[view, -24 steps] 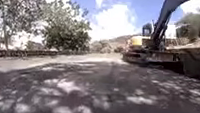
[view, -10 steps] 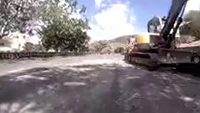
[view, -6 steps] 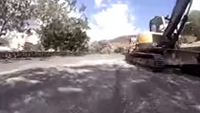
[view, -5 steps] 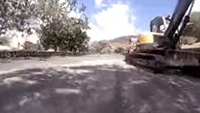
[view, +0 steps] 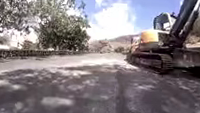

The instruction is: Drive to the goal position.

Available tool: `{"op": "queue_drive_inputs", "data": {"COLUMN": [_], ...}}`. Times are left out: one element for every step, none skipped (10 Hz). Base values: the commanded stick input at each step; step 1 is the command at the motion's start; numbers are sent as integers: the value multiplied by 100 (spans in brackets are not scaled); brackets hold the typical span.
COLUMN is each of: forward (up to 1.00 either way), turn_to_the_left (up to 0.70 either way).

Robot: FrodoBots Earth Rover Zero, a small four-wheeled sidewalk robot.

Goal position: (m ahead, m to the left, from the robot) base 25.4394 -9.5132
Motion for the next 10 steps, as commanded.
{"op": "queue_drive_inputs", "data": {"forward": [70, 70, 70, 70, 70, 70, 70, 70, 70, 70], "turn_to_the_left": [0, 0, 0, 0, 0, 0, 0, 0, 0, 0]}}
